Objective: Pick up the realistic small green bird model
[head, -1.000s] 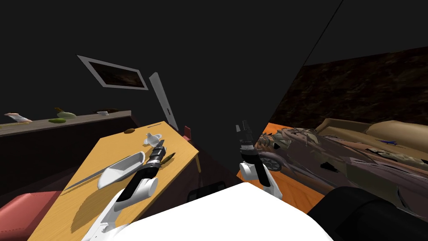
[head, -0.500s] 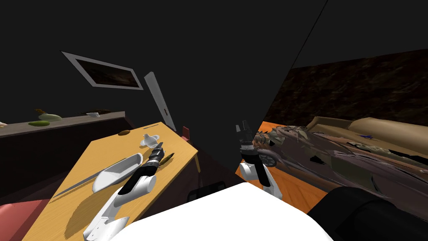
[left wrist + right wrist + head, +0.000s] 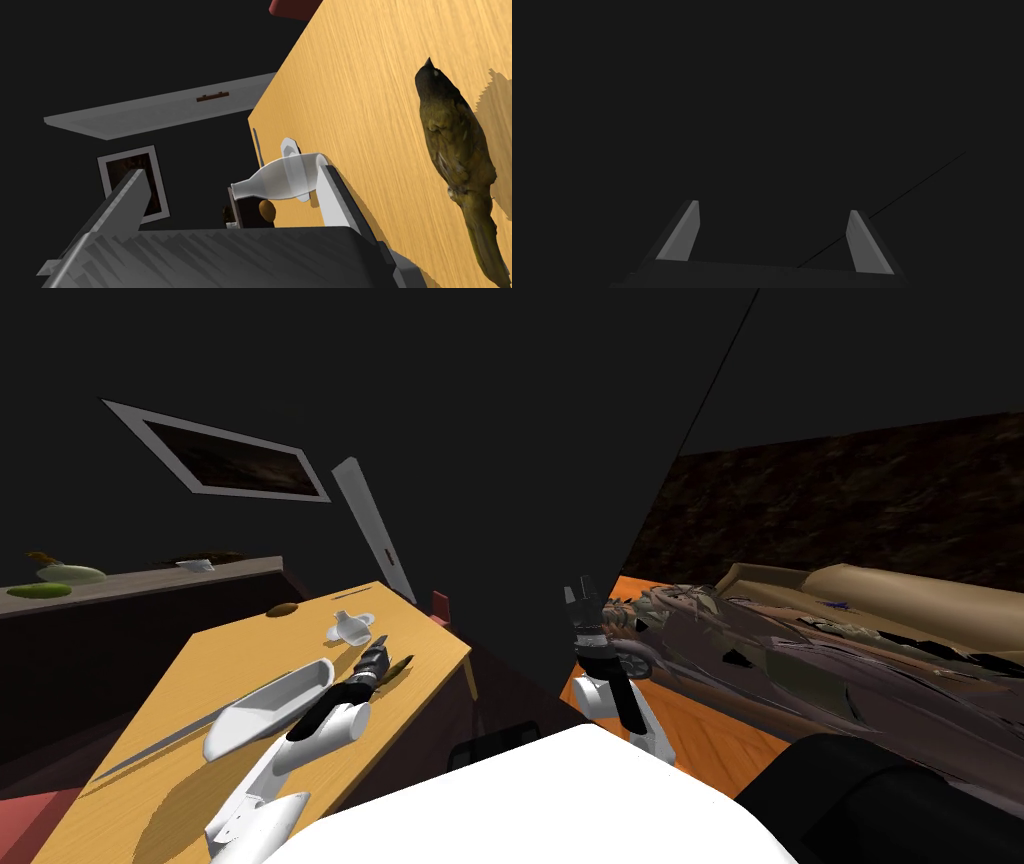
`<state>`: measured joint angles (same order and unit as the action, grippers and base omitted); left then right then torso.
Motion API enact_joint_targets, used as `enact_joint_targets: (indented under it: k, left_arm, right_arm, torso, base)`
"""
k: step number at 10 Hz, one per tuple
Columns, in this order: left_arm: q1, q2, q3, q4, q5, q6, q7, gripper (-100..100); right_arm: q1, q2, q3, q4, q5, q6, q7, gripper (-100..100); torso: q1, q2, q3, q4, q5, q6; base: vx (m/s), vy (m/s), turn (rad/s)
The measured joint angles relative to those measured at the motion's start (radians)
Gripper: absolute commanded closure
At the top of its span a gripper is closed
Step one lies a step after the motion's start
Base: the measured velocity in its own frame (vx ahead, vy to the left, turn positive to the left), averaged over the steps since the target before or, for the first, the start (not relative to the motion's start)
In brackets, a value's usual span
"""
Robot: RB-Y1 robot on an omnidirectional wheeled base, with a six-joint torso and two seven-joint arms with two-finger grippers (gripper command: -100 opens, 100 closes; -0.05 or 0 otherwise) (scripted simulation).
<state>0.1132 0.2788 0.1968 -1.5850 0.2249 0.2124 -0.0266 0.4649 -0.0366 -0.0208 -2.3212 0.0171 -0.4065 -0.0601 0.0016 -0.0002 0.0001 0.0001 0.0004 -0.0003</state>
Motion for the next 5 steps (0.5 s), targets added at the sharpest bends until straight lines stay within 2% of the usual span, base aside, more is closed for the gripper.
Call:
enact_joint_targets:
  k: [1,2,3,4,5]
  left_arm:
    - [-0.011,0.001,0.006,0.019,0.003,0.023,0.003,-100]
    - [-0.026,0.03,0.013,0.054,0.025,0.046,0.011,-100]
    - [-0.033,0.034,0.017,0.077,0.031,0.062,0.016,-100]
    - [-0.06,0.04,0.026,0.119,0.035,0.086,0.019,-100]
    - [-0.061,0.042,0.032,0.128,0.039,0.11,0.022,-100]
  right_arm:
    - [0.0,0.0,0.0,0.0,0.0,0.0,0.0,0]
    - [0.0,0.0,0.0,0.0,0.0,0.0,0.0,0]
    - [0.0,0.0,0.0,0.0,0.0,0.0,0.0,0]
    - [0.0,0.0,0.0,0.0,0.0,0.0,0.0,0]
    - [0.0,0.0,0.0,0.0,0.0,0.0,0.0,0]
  torso:
    - [0.0,0.0,0.0,0.0,0.0,0.0]
    - [0.0,-0.001,0.0,0.0,0.0,0.0]
    - [0.0,-0.001,0.0,0.0,0.0,0.0]
    - [-0.001,-0.001,-0.001,0.0,0.0,0.0]
    - [-0.001,-0.001,-0.001,0.0,0.0,-0.001]
  base:
    - [-0.004,0.002,-0.091]
    - [-0.002,0.004,-0.044]
    - [0.002,-0.001,-0.081]
    - [0.004,0.0,-0.043]
    - [0.008,-0.004,-0.052]
